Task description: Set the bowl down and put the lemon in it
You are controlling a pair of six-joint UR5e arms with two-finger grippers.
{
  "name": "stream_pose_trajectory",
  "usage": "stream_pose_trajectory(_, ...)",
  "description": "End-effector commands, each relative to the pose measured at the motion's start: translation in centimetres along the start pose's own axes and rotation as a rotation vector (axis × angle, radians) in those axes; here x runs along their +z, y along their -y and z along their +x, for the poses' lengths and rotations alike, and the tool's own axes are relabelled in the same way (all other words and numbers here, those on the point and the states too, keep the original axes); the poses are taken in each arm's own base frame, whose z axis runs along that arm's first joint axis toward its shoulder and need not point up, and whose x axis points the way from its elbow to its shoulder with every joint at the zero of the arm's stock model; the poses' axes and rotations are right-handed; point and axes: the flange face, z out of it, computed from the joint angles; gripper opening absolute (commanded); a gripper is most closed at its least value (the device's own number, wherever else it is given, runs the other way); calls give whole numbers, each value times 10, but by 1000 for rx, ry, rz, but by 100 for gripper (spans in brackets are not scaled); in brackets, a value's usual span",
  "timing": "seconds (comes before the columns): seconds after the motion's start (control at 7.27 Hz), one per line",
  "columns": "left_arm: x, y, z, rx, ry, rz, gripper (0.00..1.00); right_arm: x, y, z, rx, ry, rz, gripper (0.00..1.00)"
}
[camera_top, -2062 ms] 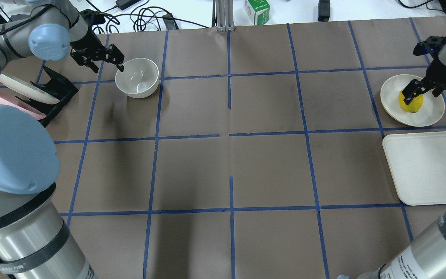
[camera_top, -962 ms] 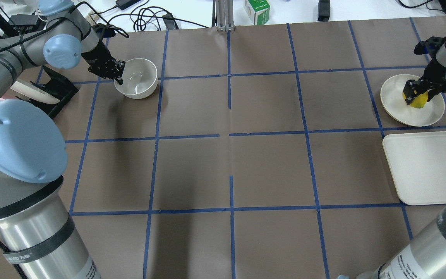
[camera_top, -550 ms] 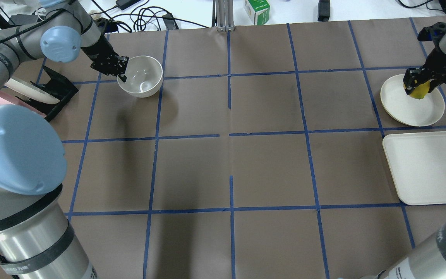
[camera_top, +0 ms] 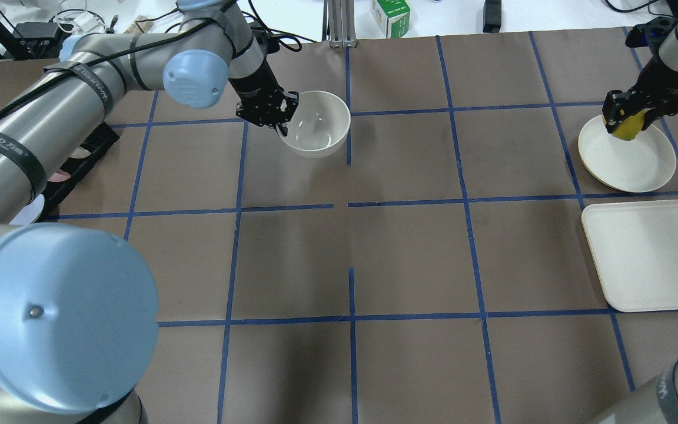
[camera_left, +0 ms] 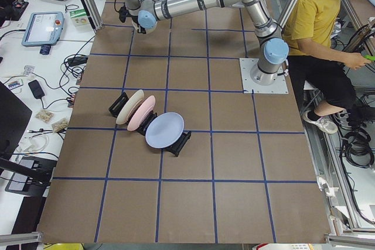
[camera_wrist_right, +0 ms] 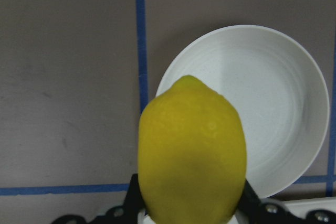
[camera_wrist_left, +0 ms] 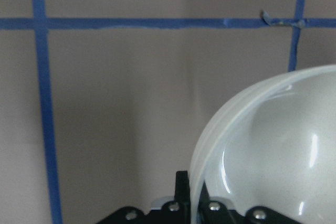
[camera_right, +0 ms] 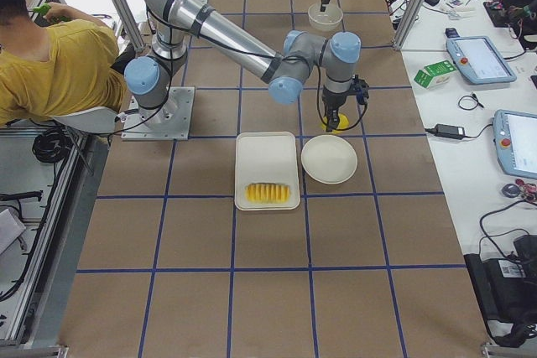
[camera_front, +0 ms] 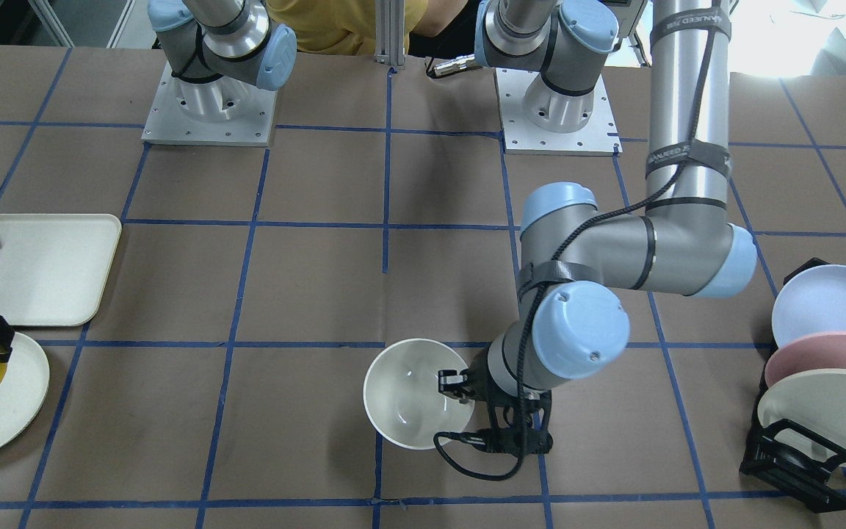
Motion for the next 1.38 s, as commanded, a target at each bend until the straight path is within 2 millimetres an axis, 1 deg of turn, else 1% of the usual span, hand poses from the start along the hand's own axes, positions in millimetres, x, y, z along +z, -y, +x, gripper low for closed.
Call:
stream_pose_trajectory(0.0, 21, -55, 14, -40, 6, -25, 0, -39, -14, -72, 15, 15, -19, 0)
stream_pose_trajectory(0.14, 35, -69, 37, -49, 1, 36, 0, -41, -18, -99, 11, 72, -38, 0)
stream_pose_trajectory(0.28, 44, -81, 53, -30, 0, 52, 0, -52, -21, -129, 44, 87, -24, 0)
stream_pose_trajectory(0.41, 52, -85, 52, -26, 4, 36, 0, -58, -23, -164, 37, 83, -13, 0)
stream_pose_trajectory(0.55, 62, -91, 45, -18, 63, 28, 0, -60, -25, -194, 29, 80, -11, 0)
stream_pose_trajectory(0.69, 62, -91, 33, -4, 135, 54, 0, -60, -29, -216, 44, 87, -14, 0)
stream_pose_trajectory(0.83, 60, -91, 34, 8, 132, 57, 0, -62, -32, -231, 45, 87, -14, 0)
stream_pose_trajectory(0.96, 60, -90, 34, 6, 126, 58, 3, -61, -33, -240, 29, 84, -17, 0)
stream_pose_trajectory(1.1, 55, -88, 36, -13, 116, 74, 85, -59, -33, -240, 28, 83, -20, 0)
stream_pose_trajectory(1.24, 43, -89, 42, -14, 86, 88, 96, -58, -34, -241, 28, 84, -21, 0)
